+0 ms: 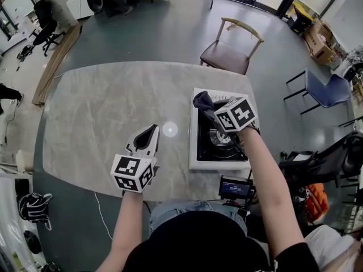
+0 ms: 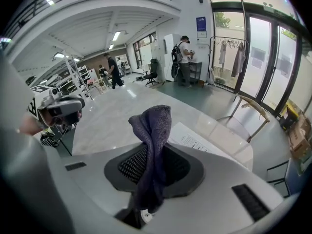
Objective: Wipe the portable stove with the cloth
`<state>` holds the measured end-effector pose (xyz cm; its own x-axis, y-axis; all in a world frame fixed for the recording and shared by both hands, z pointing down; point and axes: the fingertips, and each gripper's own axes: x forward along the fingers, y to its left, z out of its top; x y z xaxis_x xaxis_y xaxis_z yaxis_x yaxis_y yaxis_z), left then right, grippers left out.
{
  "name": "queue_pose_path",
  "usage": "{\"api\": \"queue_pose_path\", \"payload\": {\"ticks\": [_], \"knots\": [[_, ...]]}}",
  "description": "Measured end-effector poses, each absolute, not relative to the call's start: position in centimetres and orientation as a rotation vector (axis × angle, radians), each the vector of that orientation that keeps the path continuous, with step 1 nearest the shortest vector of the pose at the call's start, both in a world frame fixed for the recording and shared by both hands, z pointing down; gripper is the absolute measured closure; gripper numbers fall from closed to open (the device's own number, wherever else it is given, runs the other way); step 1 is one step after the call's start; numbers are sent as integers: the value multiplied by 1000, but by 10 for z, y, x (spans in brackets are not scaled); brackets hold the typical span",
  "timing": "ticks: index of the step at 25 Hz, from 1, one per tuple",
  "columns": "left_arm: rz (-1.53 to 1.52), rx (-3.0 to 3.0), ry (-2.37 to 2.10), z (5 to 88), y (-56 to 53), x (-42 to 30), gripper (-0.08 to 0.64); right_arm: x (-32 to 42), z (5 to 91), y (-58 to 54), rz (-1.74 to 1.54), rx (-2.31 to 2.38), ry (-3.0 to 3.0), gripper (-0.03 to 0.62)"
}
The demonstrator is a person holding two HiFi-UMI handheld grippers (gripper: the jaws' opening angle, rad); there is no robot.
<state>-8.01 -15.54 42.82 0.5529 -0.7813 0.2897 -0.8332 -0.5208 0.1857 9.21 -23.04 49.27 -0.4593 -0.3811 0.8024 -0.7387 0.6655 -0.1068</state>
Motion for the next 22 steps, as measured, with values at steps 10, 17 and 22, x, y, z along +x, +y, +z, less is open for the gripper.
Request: {"api": "queue_pose_path", "payload": {"ticks": [10,17,22], "knots": [[266,2454,-1375,433,-140,-108,549,66,522,-225,418,800,-1970,497],[266,2446,-1394,432,-136,-119,549,63,552,-226,343,785,-1869,497],[264,2452,-1378,432,-132,-117,549,61,550,-227,377,797,-1865,499]]}}
